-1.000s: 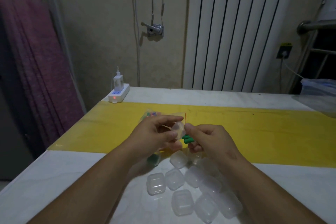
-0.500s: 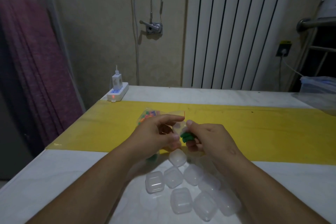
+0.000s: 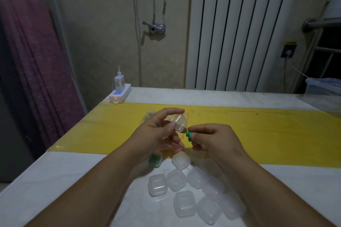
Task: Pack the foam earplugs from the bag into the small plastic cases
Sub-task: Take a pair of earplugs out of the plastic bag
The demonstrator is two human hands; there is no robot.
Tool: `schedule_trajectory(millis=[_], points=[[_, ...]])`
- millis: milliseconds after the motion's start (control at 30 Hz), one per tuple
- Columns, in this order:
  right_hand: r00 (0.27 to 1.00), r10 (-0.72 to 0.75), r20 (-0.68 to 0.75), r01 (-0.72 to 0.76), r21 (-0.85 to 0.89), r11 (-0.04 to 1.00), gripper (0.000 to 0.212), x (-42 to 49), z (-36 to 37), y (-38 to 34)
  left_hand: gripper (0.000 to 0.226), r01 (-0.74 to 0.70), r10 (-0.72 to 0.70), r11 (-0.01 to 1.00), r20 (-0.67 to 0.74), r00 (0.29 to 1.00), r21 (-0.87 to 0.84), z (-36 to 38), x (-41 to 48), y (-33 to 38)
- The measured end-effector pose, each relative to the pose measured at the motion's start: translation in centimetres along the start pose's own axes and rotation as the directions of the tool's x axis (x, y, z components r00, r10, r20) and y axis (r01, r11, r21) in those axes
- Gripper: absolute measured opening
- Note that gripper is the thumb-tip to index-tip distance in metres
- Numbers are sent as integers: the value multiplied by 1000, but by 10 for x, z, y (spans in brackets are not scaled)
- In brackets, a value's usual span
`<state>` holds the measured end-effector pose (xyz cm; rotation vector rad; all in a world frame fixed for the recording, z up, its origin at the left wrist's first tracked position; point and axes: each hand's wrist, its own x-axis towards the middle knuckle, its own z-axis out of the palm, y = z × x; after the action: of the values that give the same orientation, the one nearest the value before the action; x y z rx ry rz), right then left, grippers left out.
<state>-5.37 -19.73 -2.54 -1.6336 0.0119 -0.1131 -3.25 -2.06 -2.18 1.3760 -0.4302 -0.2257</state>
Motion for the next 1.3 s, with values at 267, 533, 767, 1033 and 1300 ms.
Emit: schedule_trajectory(millis=[267, 533, 767, 1033, 1300], points=[[996, -88, -16, 88, -31, 996, 20, 3, -2, 1, 32, 12, -12, 1000, -28, 1000, -2, -2, 1, 0], [987, -158, 41, 161, -98, 982, 6, 1, -2, 1, 41, -34, 37, 999, -108, 993, 29, -6, 4, -4], [985, -172, 14, 173, -134, 976, 6, 3, -2, 2, 44, -62, 64, 998, -82, 995, 30, -3, 3, -2], [987, -160, 0, 158, -155, 975, 18, 1, 1, 2, 52, -148, 185, 949, -109, 977, 279, 2, 6, -4], [939, -341, -45, 292, -421, 859, 3, -3, 5, 0, 31, -102, 139, 960, -129, 982, 261, 3, 6, -5]])
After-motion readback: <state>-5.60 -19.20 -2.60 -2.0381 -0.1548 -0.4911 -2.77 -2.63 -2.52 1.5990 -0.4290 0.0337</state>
